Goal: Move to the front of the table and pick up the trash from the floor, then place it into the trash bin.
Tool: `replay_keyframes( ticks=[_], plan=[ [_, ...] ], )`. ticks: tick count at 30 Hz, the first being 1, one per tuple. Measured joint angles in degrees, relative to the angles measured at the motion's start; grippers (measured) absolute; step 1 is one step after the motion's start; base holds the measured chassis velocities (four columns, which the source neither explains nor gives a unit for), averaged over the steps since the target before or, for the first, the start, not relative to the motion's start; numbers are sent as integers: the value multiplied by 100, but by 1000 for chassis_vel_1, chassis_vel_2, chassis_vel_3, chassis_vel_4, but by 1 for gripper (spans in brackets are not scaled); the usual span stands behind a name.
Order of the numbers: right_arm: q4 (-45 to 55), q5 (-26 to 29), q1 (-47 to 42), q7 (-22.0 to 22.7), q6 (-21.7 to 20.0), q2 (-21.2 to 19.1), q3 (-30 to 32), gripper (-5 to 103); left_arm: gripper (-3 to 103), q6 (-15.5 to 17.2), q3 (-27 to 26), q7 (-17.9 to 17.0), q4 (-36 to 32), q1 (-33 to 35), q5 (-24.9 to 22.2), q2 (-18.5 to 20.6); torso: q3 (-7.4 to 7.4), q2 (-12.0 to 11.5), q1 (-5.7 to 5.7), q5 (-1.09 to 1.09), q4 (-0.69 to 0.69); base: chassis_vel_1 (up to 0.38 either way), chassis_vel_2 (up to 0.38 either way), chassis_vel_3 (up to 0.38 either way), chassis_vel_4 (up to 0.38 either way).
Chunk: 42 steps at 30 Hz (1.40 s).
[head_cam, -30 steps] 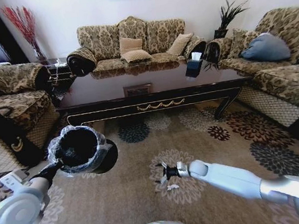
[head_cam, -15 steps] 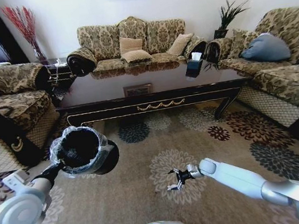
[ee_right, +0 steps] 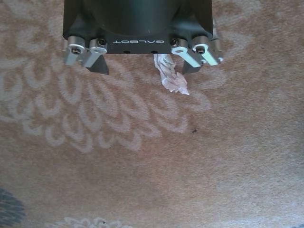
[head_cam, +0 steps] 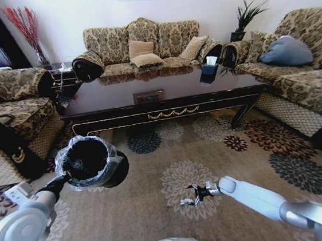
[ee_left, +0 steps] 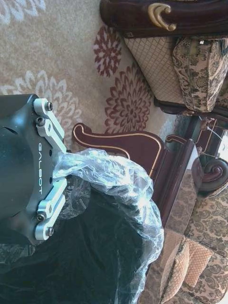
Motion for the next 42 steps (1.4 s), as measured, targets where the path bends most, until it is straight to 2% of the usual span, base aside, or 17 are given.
replay_keyframes(
  ticks=[1, 3, 6, 23, 25, 32, 35, 37, 41, 42],
  plan=[
    [-3, -2, -5, -1, 0, 2, -8, 82, 2, 0, 6, 1, 2, -6, 1, 0, 0, 0, 0, 0, 0, 0, 0, 0, 0],
    [-7, -8, -9, -3, 0, 3, -14, 82, 2, 0, 11, 1, 5, -10, 2, 0, 0, 0, 0, 0, 0, 0, 0, 0, 0],
    [-50, -71, -43, -13, 1, 10, -23, 71, 2, 0, 35, 2, 24, -23, 10, -5, 0, 0, 0, 0, -1, 0, 0, 0, 0],
    [-311, -297, -115, -34, 114, 52, 102, 70, 2, 0, 50, 12, 55, -32, 15, -4, 0, 0, 0, 0, 0, 0, 0, 0, 0],
    [-335, -302, -120, -27, 117, 73, 104, 63, 2, 0, 57, 14, 63, -40, 15, -8, 0, 0, 0, 0, 0, 0, 0, 0, 0],
    [-375, -341, -150, -27, 157, 95, 123, 59, 2, 0, 64, 19, 75, -40, 16, -19, 0, 0, 0, 0, 0, 0, 0, 0, 0],
    [-391, -386, -152, -41, 180, 100, 126, 44, 2, 0, 62, 21, 83, -41, 17, -10, 0, 0, 0, 0, 0, 0, 0, 0, 0],
    [-395, -398, -152, -45, 186, 101, 126, 44, 2, 0, 62, 21, 84, -44, 17, -9, 0, 0, 0, 0, 0, 0, 0, 0, 0],
    [-401, -429, -156, -66, 219, 103, 140, 23, 2, 0, 62, 23, 90, -51, 17, -7, 0, 0, 0, 1, -2, 0, 0, 0, 0],
    [-401, -429, -156, -66, 219, 103, 140, 23, 2, 0, 62, 23, 90, -51, 17, -7, 0, 0, 0, 1, -2, 0, 0, 0, 0]
  ],
)
